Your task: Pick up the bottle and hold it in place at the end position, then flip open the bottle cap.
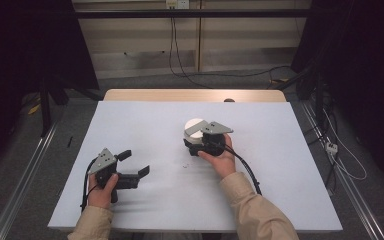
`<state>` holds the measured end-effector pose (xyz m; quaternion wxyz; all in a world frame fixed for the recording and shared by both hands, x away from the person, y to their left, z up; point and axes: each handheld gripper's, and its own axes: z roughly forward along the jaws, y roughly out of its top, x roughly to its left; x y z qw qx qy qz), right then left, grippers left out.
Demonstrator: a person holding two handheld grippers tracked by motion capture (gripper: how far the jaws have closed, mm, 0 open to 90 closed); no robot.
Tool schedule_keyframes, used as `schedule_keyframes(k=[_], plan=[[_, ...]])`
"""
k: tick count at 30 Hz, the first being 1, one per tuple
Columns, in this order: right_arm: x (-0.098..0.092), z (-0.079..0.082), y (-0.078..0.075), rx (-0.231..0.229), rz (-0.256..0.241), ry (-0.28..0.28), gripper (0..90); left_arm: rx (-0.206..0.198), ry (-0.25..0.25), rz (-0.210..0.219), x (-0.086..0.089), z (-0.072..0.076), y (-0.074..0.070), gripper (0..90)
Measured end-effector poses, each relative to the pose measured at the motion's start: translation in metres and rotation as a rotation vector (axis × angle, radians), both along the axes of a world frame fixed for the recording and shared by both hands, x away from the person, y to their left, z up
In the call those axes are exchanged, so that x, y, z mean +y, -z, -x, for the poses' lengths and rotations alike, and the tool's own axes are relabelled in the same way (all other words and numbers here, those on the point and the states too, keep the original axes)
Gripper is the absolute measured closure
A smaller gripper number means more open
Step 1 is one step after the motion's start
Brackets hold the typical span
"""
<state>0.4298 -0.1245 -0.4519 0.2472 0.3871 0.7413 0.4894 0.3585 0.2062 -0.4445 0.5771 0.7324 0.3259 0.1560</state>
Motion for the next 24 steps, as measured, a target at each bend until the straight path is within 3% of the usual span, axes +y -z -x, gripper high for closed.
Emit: schedule_keyframes(k=[13,24], plan=[[-0.001,0.001,0.001,-0.002,0.0,-0.001,18.5,0.016,0.023,-0.007,-0.01,-0.005,-0.006,4.0],[0.0,0.001,0.001,-0.004,-0.003,0.0,18.4,0.036,0.056,-0.032,-0.037,-0.015,-0.013,4.4]])
